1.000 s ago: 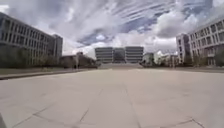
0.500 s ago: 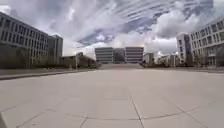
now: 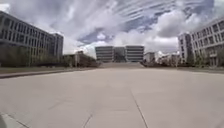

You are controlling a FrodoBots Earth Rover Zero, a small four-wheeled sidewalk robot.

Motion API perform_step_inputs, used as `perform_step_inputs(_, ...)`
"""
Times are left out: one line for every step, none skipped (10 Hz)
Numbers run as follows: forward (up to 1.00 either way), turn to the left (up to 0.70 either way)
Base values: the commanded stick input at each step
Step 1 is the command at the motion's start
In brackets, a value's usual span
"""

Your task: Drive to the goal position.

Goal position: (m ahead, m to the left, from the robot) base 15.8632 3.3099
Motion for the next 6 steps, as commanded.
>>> perform_step_inputs(1.0,0.0)
perform_step_inputs(1.0,0.08)
perform_step_inputs(1.0,0.1)
perform_step_inputs(1.0,0.08)
perform_step_inputs(1.0,0.12)
perform_step_inputs(1.0,0.12)
